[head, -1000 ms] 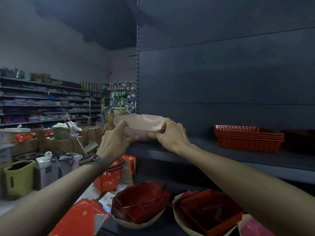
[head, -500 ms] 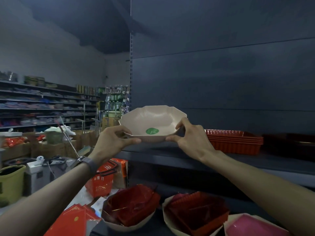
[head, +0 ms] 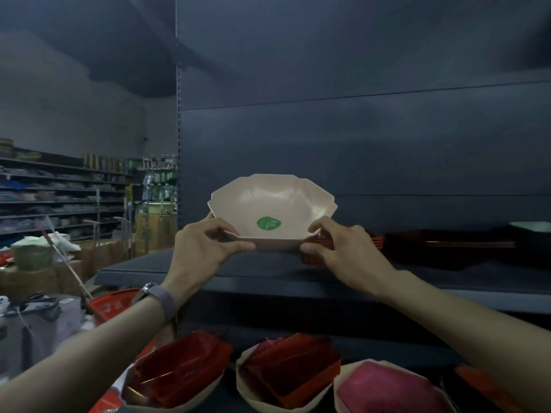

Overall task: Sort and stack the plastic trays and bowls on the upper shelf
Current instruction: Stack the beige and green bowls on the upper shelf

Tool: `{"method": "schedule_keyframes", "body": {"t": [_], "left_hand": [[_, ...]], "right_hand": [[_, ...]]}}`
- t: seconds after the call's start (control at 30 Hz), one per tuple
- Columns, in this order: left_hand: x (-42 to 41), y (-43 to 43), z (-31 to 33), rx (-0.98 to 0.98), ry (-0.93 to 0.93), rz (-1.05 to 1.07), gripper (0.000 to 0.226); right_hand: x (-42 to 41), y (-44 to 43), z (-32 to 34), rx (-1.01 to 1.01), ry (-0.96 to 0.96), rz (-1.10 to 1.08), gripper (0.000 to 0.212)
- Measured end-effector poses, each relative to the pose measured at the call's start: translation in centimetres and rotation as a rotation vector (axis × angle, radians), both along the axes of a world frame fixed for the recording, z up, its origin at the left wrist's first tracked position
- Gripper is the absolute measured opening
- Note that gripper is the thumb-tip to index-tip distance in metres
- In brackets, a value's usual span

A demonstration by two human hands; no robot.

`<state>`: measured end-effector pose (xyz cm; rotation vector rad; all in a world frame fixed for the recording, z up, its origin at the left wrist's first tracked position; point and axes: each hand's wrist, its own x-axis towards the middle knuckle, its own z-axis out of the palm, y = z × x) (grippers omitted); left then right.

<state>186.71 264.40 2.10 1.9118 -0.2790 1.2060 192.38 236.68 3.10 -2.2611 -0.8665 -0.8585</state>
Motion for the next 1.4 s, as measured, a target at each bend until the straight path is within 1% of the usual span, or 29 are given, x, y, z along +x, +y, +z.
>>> {"method": "schedule_keyframes", "body": {"t": [0.07,0.17,0.27,0.37,0.57,0.73,0.83,1.03,1.17,1.3,1.4], "left_hand": [[0.5,-2.2,0.4,-0.002,-0.011,-0.014,0.030],[1.4,-5.6,0.7,0.005,-0.005,-0.045,0.031],[2.3,-9.3,0.9,0.006,-0.003,-0.074,0.032],[3.1,-13.4,1.4,-0.003,-0.015,-0.130,0.032],[4.1,-21.6,2.5,0.029,-0.017,-0.230,0.031],[5.2,-28.0,3.1,0.027,-0.019,-0.325,0.030],[6.0,-31.4,3.6,0.025,-0.015,-0.391,0.030],[8.3,-38.0,4.7,0.019,-0.027,-0.515,0.032],[10.0,-42.1,6.1,0.043,-0.030,-0.594,0.034],[12.0,-45.4,7.3,0.020,-0.001,-0.673,0.047],[13.4,-47.3,7.7,0.023,0.043,-0.703,0.041]], "right_hand": [[-0.3,-1.8,0.0,0.024,-0.010,-0.003,0.035],[-0.4,-5.1,0.2,0.084,-0.018,-0.043,0.050],[-0.6,-9.1,0.5,0.131,-0.012,-0.082,0.043],[-1.4,-13.1,0.7,0.154,-0.043,-0.117,0.046],[-3.2,-21.0,1.3,0.191,-0.117,-0.208,0.025],[-4.0,-27.3,1.3,0.157,-0.237,-0.299,0.021],[-4.5,-31.0,1.7,0.150,-0.272,-0.341,0.021],[-5.1,-38.6,2.6,0.093,-0.271,-0.417,0.020],[-5.0,-42.4,3.3,0.125,-0.267,-0.481,0.021],[-4.5,-45.2,4.2,0.144,-0.210,-0.526,0.013],[-3.7,-47.0,4.4,0.127,-0.196,-0.556,0.008]]}}
